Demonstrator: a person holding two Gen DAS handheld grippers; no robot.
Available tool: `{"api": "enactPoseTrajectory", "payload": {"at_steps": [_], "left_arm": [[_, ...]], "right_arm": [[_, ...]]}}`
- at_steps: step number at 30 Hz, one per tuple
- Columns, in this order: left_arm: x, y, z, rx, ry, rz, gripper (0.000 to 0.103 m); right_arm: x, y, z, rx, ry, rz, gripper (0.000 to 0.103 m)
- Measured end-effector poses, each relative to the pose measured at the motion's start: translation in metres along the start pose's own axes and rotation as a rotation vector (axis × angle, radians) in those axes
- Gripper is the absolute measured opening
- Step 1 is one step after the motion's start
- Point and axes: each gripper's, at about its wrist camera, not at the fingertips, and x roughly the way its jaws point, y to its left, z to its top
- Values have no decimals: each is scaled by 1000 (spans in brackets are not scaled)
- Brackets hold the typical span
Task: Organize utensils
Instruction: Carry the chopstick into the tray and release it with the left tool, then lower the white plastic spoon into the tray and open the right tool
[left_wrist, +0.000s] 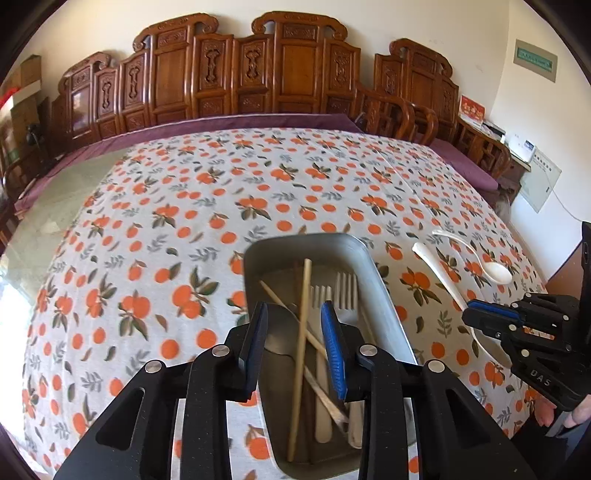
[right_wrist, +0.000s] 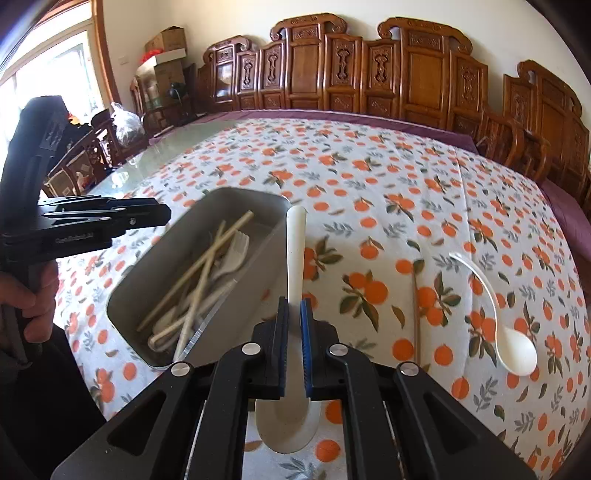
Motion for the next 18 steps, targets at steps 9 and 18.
{"api": "enactPoseTrajectory", "payload": {"at_steps": [9,18], "left_arm": [[-18,23,7,-29,-61,30,54],[-18,48,7,-62,-52,42,59]], "right_arm": [[5,28,22,23,-17,50,8],[34,62,42,11,4,87,8]]}}
